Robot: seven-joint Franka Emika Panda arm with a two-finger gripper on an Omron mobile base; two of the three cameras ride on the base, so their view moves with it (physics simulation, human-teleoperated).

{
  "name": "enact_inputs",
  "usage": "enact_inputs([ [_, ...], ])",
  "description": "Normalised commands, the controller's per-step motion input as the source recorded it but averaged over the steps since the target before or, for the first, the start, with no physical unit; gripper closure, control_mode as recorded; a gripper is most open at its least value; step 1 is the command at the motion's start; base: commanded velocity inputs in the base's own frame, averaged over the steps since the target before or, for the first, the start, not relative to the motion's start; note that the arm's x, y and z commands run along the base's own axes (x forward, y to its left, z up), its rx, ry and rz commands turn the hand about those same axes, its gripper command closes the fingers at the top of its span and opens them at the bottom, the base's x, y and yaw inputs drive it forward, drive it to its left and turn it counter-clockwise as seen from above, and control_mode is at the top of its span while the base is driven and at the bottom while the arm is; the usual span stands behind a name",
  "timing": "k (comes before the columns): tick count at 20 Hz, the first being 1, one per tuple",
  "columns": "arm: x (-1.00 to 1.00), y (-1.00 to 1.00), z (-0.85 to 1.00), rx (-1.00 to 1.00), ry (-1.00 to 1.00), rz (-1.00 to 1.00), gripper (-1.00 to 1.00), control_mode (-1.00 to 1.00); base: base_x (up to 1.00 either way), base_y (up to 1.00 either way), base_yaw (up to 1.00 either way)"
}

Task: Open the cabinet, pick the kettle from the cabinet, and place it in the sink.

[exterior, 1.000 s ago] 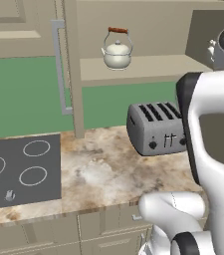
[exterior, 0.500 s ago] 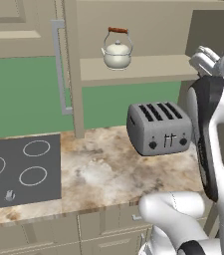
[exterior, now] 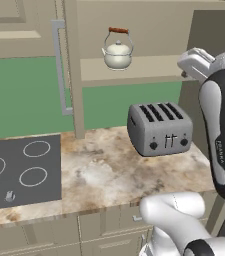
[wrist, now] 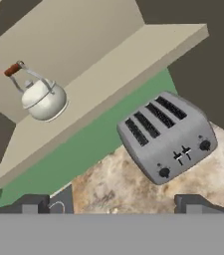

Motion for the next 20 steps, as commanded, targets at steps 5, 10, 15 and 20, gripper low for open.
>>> enact_inputs([
  [5,0.33,0.08,0.09,0.01,-0.08,0.37,-1.00,-1.00,0.00,0.00,0.00],
  [10,0.31,0.03,0.05,0.00,-0.14,0.39,-1.00,-1.00,0.00,0.00,0.00],
  [15,0.33,0.09,0.01,-0.05,-0.21,0.32,-1.00,-1.00,0.00,0.00,0.00],
  [20,0.36,0.04,0.07,-0.09,-0.17,0.23,-1.00,-1.00,0.00,0.00,0.00],
])
